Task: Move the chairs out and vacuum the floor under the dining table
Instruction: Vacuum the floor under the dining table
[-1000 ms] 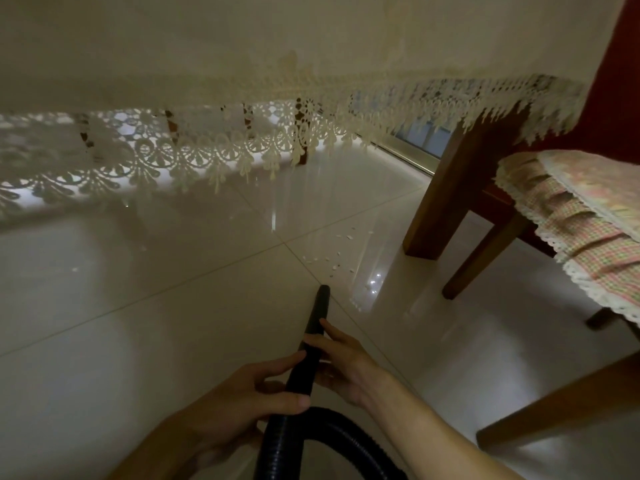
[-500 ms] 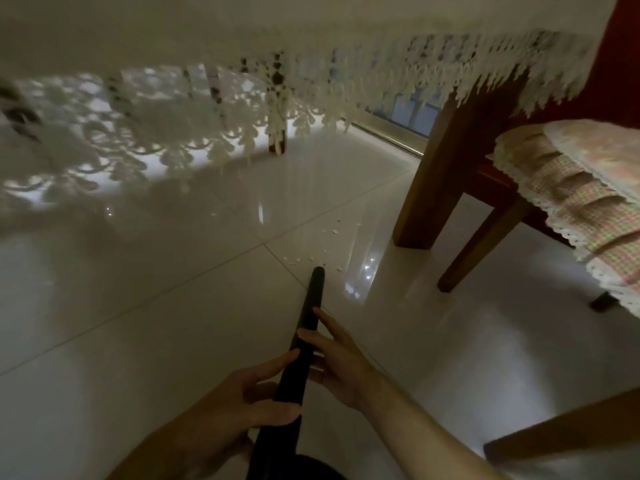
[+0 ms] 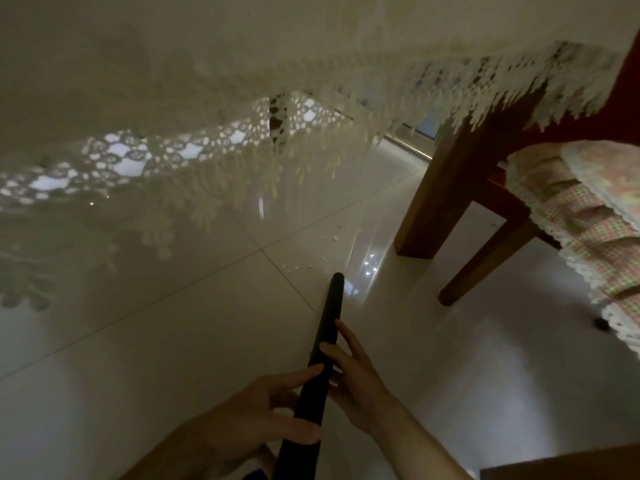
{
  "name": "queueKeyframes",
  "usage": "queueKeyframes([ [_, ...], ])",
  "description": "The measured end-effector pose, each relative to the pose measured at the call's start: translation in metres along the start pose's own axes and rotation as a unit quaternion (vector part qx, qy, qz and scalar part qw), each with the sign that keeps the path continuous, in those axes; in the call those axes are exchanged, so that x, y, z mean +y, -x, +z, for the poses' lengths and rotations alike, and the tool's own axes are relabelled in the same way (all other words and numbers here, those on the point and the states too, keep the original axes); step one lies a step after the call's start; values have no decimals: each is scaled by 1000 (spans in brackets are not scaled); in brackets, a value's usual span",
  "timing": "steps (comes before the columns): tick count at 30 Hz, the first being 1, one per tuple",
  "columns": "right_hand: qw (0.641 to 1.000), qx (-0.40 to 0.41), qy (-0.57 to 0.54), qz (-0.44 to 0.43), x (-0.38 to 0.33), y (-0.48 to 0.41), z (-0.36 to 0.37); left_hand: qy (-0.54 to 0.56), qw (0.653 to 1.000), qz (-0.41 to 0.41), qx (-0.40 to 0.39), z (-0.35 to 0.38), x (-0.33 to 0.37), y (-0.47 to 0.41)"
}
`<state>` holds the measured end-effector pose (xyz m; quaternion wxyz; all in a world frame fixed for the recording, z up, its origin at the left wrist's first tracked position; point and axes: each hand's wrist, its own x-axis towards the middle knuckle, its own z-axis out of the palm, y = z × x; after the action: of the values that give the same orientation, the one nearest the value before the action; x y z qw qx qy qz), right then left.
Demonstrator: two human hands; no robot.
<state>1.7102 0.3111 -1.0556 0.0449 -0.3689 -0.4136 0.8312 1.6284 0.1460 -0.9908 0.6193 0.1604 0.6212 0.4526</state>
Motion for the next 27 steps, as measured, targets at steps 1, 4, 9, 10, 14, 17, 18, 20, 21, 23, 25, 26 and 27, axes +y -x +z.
queueKeyframes([
  [1, 1000, 3, 1, -1, 3, 1, 0, -2, 1000, -2, -1, 1, -3, 0],
  [4, 1000, 1, 0, -4, 7, 4, 4, 4, 1000, 7, 5, -1, -9, 6],
  [9, 999, -27, 20, 5, 5, -2, 27, 52, 997, 44, 39, -15, -18, 16],
  [10, 999, -30, 26, 5, 5, -4, 32, 60, 996, 52, 43, -18, -20, 18],
  [14, 998, -42, 53, 15, 5, -17, 51, 99, 992, 65, 49, -29, -24, 26],
  [17, 996, -52, 66, 24, 6, -25, 66, 122, 988, 77, 60, -37, -25, 31],
  [18, 996, -56, 69, 26, 6, -27, 71, 128, 986, 80, 64, -40, -25, 33],
  [20, 995, -63, 75, 30, 5, -31, 80, 137, 984, 88, 72, -46, -24, 35],
  [21, 994, -65, 77, 31, 4, -33, 83, 139, 983, 91, 74, -49, -24, 35],
  [23, 994, -70, 78, 34, 3, -37, 87, 142, 982, 95, 78, -53, -23, 35],
  [25, 994, -73, 76, 38, 2, -40, 87, 145, 982, 96, 77, -54, -20, 33],
  [26, 994, -71, 73, 39, 0, -41, 86, 145, 982, 95, 75, -54, -18, 31],
  [27, 994, -68, 71, 39, -1, -41, 84, 144, 983, 92, 73, -53, -17, 29],
])
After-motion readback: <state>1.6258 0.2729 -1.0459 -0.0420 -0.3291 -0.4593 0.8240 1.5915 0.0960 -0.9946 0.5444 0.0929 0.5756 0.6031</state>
